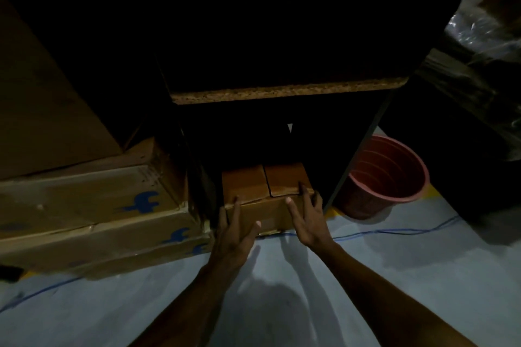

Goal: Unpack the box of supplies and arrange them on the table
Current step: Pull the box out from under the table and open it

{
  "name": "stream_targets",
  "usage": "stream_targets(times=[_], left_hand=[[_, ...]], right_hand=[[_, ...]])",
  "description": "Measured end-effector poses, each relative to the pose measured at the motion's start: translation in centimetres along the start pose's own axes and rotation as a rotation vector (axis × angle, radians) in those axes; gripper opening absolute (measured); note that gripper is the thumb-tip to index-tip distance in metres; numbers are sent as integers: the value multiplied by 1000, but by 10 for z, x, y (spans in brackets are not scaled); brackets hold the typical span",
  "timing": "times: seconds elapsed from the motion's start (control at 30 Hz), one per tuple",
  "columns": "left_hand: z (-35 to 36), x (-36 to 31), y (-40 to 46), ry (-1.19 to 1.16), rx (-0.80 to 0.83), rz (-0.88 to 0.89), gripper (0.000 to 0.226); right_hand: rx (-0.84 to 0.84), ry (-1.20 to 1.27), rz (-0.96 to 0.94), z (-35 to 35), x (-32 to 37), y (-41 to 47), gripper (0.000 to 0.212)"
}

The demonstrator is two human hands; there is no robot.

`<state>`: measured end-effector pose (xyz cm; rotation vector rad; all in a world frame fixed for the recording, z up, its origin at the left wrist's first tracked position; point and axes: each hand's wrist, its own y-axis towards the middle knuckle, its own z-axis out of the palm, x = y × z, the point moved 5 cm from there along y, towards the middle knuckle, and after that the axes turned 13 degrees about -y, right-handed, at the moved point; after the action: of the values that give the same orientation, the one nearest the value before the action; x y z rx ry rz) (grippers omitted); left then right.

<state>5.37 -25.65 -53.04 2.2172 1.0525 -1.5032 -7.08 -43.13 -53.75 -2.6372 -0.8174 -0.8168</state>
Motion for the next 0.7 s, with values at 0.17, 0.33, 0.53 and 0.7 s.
stream_targets(times=[0.17, 0.33, 0.53, 0.7], left_hand=[[7, -6, 1, -148, -19, -117, 86], [6, -12, -12, -201, -30, -127, 74], [8, -11, -55, -275, -23, -206, 71], [5, -4, -114, -343, -2, -289, 82]], right_hand=[[39, 34, 42, 2, 0, 0, 67], [78, 67, 56, 1, -2, -25, 69], [111, 65, 91, -3, -4, -79, 72], [176, 67, 201, -2, -3, -141, 78]])
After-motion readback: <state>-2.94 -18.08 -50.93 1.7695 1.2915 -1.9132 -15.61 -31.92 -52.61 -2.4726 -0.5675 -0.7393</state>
